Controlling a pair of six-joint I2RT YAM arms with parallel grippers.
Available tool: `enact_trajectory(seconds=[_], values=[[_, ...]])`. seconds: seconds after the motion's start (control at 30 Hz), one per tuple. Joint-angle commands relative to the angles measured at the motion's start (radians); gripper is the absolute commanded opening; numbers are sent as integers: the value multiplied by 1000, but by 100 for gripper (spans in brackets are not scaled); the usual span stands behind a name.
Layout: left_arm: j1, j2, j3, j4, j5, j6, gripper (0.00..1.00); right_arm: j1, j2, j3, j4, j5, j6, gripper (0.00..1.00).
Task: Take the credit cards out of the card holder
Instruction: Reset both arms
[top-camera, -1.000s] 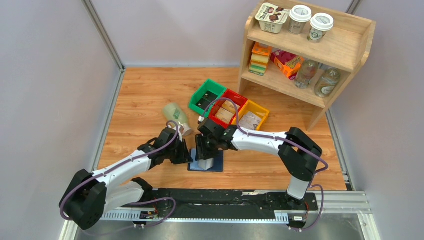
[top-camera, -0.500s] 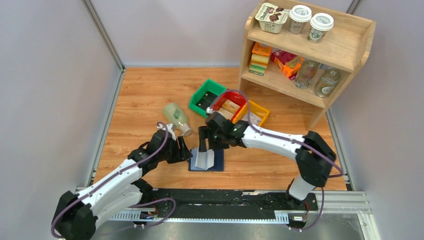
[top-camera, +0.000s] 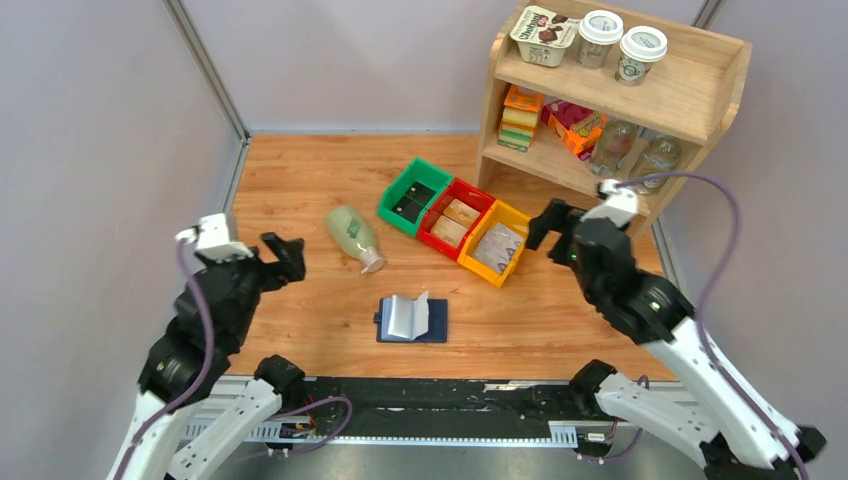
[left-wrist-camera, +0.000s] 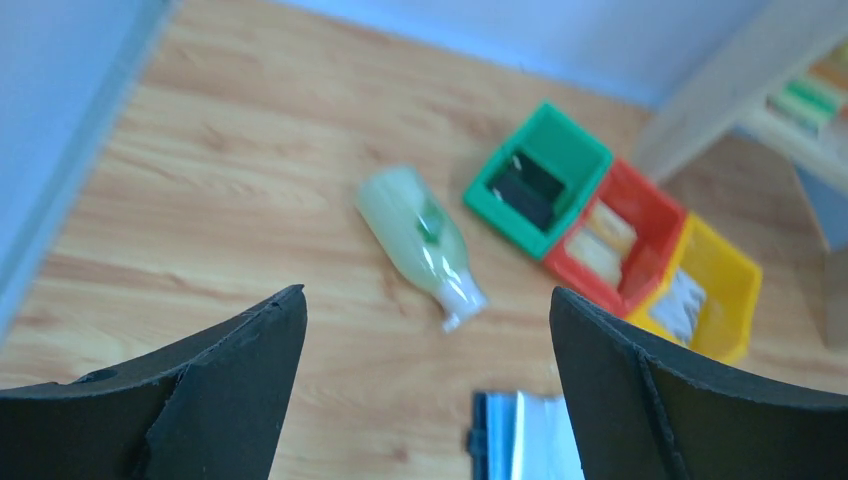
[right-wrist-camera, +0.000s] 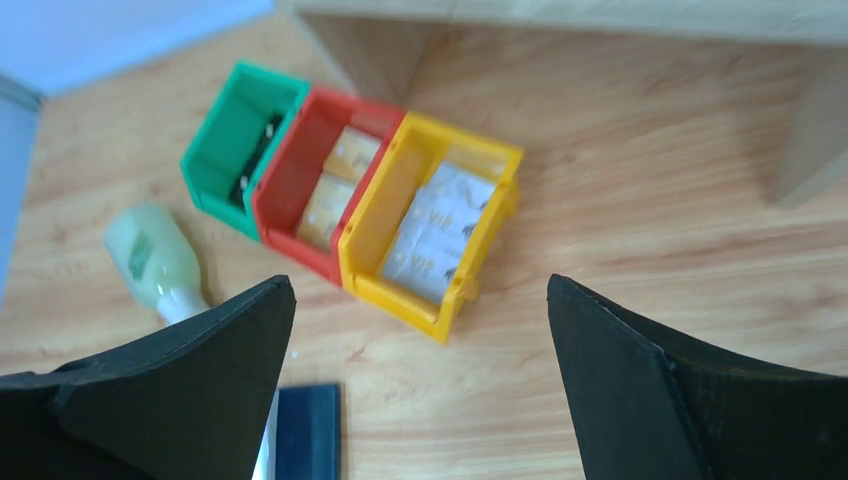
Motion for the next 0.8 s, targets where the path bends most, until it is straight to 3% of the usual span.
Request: enact_trajectory(seconds=[0.0, 0.23, 0.4, 0.77], values=[[3, -93, 102, -39, -256, 218, 98, 3, -213, -19, -18, 260, -135, 100], [4, -266, 99, 128, -335, 417, 98, 3, -509, -94, 65, 354, -273, 100], [3, -317, 108, 165, -362, 482, 98, 3, -676, -185, 145, 407, -310, 100], [3, -389, 82, 230, -385, 521, 98, 3, -733, -217, 214, 433, -382, 100]])
